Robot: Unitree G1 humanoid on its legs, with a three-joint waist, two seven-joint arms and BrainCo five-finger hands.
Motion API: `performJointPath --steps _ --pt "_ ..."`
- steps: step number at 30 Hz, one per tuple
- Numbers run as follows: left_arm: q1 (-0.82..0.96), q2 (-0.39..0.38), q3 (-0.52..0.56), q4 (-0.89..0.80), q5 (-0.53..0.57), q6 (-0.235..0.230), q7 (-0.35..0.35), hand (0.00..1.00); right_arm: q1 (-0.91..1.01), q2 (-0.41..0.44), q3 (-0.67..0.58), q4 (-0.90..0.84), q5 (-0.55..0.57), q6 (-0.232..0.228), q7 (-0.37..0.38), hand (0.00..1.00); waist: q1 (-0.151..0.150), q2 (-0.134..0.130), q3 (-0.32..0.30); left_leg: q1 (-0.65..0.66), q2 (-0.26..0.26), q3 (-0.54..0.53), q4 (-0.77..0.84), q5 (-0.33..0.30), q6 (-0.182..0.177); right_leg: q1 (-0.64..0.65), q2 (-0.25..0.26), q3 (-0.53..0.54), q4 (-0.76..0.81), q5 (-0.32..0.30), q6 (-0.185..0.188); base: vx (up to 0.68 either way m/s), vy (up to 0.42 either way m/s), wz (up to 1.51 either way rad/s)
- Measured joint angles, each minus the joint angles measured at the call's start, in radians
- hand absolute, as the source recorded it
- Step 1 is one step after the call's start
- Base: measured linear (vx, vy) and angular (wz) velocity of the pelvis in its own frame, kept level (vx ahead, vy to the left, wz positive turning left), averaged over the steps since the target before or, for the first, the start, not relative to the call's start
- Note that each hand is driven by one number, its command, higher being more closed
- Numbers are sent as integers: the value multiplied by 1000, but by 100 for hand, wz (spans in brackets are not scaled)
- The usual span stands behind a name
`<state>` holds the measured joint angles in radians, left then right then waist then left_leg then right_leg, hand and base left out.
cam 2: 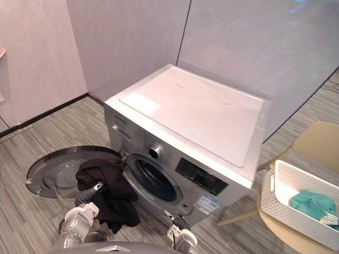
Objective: Pick up the laundry basket with both hands and put the clothes into the washing machine.
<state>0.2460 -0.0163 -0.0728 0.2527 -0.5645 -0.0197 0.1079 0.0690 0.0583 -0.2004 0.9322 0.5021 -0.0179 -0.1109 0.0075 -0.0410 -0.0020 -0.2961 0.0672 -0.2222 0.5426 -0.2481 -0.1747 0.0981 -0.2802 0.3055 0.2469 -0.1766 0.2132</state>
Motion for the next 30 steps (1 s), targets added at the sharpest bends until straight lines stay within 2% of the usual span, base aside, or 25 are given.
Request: performJointPath --steps 1,2,3,5,6,7,8,10,11,13,14,15,17,20,24,26,27,29,30 --pt "-5 6 -13 -6 1 0 -3 100 1 0 -26 0 4 -1 0 0 -3 6 -5 0 -15 23 -8 0 21 -17 -20 15 -7 52 8 98 295 -45" --pt "-20 8 -21 -7 1 0 -8 100 3 2 -63 -3 6 -1 2 0 -2 7 -14 4 -25 72 -16 -1 46 -48 -44 39 -6 115 6 102 418 -92" --pt "-34 11 -24 -8 2 0 -11 100 3 3 -85 -13 6 0 4 0 4 19 -13 21 -33 134 -34 4 67 -83 -68 65 -6 181 0 91 401 -121" --pt "-42 16 -30 -12 12 0 -12 100 3 -2 -98 -20 2 1 8 0 4 30 -14 56 -30 211 -58 15 88 -121 -92 51 -18 273 -33 60 259 -114" --pt "-42 14 -30 -23 19 0 -13 100 4 -10 -100 -24 1 1 9 0 5 48 -17 87 -12 262 -81 17 102 -142 -94 -17 -24 336 -66 36 181 -121" --pt "-37 11 -21 -46 19 -4 -13 100 4 -13 -101 -35 0 1 13 0 4 64 -7 123 19 321 -104 14 123 -183 -75 -110 69 267 -87 23 146 -119" --pt "-36 7 -12 -49 18 -9 -13 100 5 -8 -100 -40 0 1 16 0 3 58 -9 138 28 347 -115 15 124 -204 -61 -168 134 219 -85 -12 58 -121" --pt "-25 -7 3 -48 15 -16 -12 100 6 3 -96 -42 1 1 24 0 4 52 -9 179 63 440 -137 8 130 -242 -20 -390 302 60 -120 -75 20 -135" --pt "-15 -19 4 -46 7 -15 -13 100 8 2 -98 -46 1 0 25 0 4 50 -8 196 72 486 -148 -2 128 -245 -7 -477 326 -15 -124 -97 -36 -127" --pt "-9 -44 4 -44 -2 -11 -22 100 10 0 -114 -49 1 0 33 0 6 42 -4 197 82 536 -144 -13 106 -236 1 -543 270 -81 -122 -77 -118 -104" --pt "-12 -54 -3 -31 -2 -5 -28 100 12 -2 -135 -48 0 0 38 0 0 30 -3 196 89 533 -148 -8 95 -225 14 -552 219 -90 -106 -73 -170 -63" --pt "-12 -53 -15 -20 -3 -1 -34 100 19 -9 -144 -48 1 -1 37 0 -4 33 -2 203 89 523 -170 1 90 -220 27 -551 203 -84 -109 -34 -143 -31" --pt "-12 -54 -19 41 -4 1 -50 100 55 -42 -165 -41 3 -2 38 0 -10 36 -3 274 78 520 -311 81 81 -204 60 -538 155 -70 -115 22 -132 -19" --pt "-15 -54 -18 77 -9 2 -50 100 91 -64 -166 13 5 0 37 0 -9 37 -5 308 83 512 -424 161 67 -201 97 -545 112 -49 -124 82 -134 -9" --pt "-20 -49 -26 98 -14 11 -50 100 100 -60 -164 28 10 0 38 0 -14 39 -2 314 91 466 -431 175 68 -157 121 -572 54 -24 -131 107 -44 11" --pt "-23 -42 -41 100 -11 12 -56 100 109 -55 -162 27 10 -1 39 0 -10 32 15 311 91 455 -381 169 77 -111 119 -587 23 -13 -130 57 25 25" --pt "-26 -39 -46 97 -10 13 -59 100 103 -53 -154 24 9 -2 41 0 -7 25 37 292 92 443 -309 158 94 -87 113 -588 13 -12 -129 -6 14 11" --pt "-23 -38 -45 80 -10 14 -59 100 101 -59 -128 2 6 -6 45 0 4 27 66 222 111 436 -139 138 120 -81 112 -582 16 -12 -129 -79 7 -6" --pt "-17 -40 -45 68 -10 15 -61 100 99 -67 -116 -19 1 -6 46 0 11 44 86 173 131 431 -33 136 123 -90 117 -565 26 -17 -130 -102 26 -27"
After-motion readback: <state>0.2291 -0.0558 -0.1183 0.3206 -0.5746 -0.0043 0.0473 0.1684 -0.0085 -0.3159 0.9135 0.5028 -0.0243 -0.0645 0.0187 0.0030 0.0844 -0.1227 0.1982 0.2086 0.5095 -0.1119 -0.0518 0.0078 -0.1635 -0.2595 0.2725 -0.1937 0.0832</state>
